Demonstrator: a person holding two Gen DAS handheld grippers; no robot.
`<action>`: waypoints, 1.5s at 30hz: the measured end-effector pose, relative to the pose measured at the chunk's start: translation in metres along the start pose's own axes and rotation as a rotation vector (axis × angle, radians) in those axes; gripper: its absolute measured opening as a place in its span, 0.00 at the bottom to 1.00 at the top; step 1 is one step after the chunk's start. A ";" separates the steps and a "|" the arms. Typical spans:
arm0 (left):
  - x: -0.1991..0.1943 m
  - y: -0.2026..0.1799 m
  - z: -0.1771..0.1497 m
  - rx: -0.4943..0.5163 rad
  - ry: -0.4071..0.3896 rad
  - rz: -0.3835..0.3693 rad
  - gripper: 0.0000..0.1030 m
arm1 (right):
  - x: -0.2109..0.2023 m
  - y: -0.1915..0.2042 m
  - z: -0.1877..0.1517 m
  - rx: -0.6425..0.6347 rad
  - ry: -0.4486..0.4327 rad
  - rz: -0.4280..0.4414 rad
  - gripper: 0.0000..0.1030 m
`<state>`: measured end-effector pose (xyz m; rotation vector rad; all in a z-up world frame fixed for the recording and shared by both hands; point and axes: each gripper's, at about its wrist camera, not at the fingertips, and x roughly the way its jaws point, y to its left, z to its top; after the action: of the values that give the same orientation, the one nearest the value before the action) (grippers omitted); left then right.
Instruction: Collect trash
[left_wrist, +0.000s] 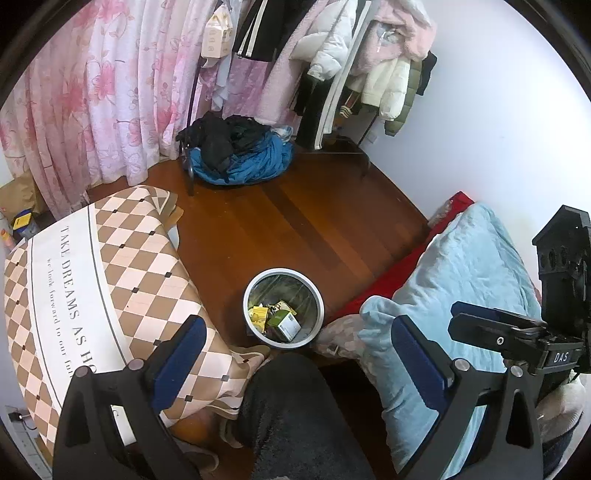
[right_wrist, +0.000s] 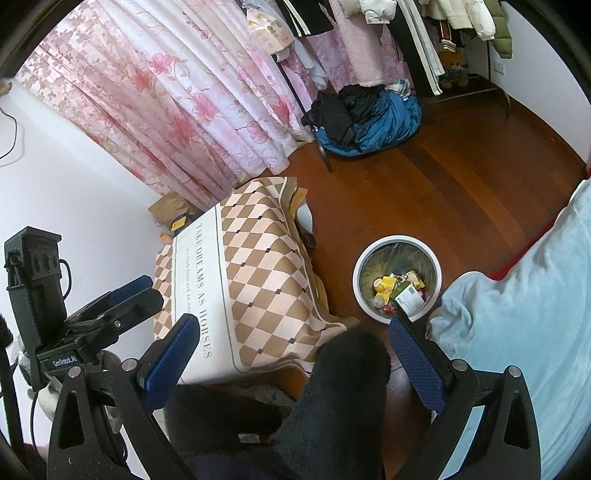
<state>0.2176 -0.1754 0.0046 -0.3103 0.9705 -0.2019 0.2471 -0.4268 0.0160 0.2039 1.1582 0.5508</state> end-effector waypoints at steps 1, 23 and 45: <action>0.000 0.000 0.000 0.000 0.000 0.001 1.00 | 0.000 0.000 0.000 -0.001 0.002 0.005 1.00; 0.001 -0.006 0.005 -0.001 0.019 -0.039 1.00 | 0.003 0.003 -0.002 -0.011 0.019 0.013 1.00; 0.000 -0.004 0.003 0.005 0.018 -0.034 1.00 | 0.002 0.008 -0.003 -0.009 0.028 0.017 1.00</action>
<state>0.2200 -0.1791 0.0074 -0.3212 0.9828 -0.2380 0.2423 -0.4192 0.0167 0.1989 1.1817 0.5758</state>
